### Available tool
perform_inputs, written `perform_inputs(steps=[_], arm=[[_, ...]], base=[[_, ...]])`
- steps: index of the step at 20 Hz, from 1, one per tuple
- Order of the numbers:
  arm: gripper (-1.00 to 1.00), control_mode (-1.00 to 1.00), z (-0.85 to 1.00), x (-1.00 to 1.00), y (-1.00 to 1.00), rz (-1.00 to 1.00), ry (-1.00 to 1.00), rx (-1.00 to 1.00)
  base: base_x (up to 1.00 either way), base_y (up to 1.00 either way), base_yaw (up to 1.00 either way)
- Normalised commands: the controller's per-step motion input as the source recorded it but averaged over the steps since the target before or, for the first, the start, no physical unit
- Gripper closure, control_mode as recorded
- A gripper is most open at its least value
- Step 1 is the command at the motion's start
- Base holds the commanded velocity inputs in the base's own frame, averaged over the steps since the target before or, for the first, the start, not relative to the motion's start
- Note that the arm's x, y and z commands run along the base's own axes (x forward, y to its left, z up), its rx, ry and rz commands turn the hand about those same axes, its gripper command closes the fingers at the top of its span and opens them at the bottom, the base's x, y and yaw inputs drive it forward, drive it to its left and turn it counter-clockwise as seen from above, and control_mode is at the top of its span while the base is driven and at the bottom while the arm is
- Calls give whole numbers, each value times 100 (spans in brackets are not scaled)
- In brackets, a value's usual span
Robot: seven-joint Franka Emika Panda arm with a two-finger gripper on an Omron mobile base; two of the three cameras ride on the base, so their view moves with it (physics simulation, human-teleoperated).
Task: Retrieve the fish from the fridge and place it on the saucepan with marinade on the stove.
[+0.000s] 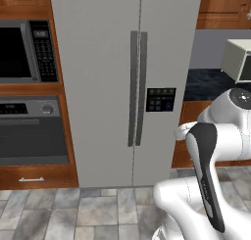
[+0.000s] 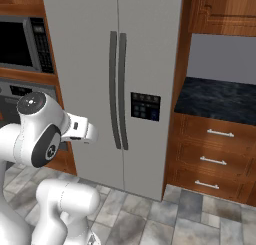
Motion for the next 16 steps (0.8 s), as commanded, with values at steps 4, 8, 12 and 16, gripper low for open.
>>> perform_inputs(steps=[4, 8, 12, 16], arm=[[-100, 100, 0, 0, 0, 0, 0, 0], [-100, 100, 0, 0, 0, 0, 0, 0], [-100, 100, 0, 0, 0, 0, 0, 0], [-100, 100, 0, 0, 0, 0, 0, 0]], base=[[9, -12, 0], [60, -38, 0], [46, -36, 1], [0, -29, 13]])
